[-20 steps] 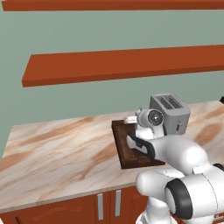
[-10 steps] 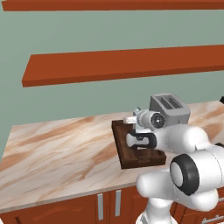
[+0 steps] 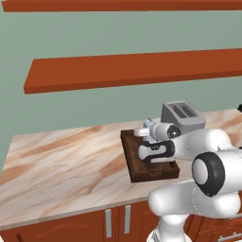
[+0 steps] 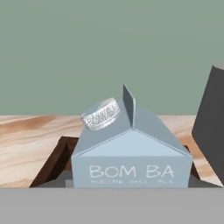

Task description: Take out the milk from the fridge and place it on the tray on the counter. Then take the sugar cube near the tray and place it in the tray.

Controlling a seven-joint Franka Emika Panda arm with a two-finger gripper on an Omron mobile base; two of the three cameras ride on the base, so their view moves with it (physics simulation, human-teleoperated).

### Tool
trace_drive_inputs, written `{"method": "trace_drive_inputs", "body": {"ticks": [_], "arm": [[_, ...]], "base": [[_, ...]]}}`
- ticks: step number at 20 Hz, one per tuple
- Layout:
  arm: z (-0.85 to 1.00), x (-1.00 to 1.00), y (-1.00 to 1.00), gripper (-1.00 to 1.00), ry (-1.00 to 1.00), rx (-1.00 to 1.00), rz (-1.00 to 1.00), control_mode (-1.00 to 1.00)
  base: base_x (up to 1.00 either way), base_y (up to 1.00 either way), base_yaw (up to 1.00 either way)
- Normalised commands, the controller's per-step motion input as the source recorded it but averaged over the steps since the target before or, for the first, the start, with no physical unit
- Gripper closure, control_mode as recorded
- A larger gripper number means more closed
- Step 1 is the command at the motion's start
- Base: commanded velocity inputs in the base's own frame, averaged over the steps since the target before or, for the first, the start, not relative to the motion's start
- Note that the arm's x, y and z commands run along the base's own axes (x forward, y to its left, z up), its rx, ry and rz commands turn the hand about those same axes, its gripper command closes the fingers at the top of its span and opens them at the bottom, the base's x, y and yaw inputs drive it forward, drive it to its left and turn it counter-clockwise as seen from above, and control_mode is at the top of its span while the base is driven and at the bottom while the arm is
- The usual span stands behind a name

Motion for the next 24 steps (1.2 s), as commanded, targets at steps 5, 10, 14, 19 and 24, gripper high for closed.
{"method": "trace_drive_inputs", "body": {"ticks": [5, 10, 14, 19, 24], "arm": [[-0.27, -0.02, 0.00, 1.00, 0.00, 0.00, 0.02, -1.00], [-0.27, -0.06, 0.00, 1.00, 0.00, 0.00, 0.01, -1.00], [-0.28, -0.08, 0.00, 1.00, -0.01, 0.00, 0.01, -1.00], [-0.33, -0.27, 0.00, -1.00, -0.03, 0.00, 0.01, -1.00], [-0.02, -0.48, 0.00, -1.00, -0.05, 0.00, 0.00, -1.00]], "base": [[0.00, 0.00, 0.00], [0.00, 0.00, 0.00], [0.00, 0.00, 0.00], [0.00, 0.00, 0.00], [0.00, 0.00, 0.00]]}}
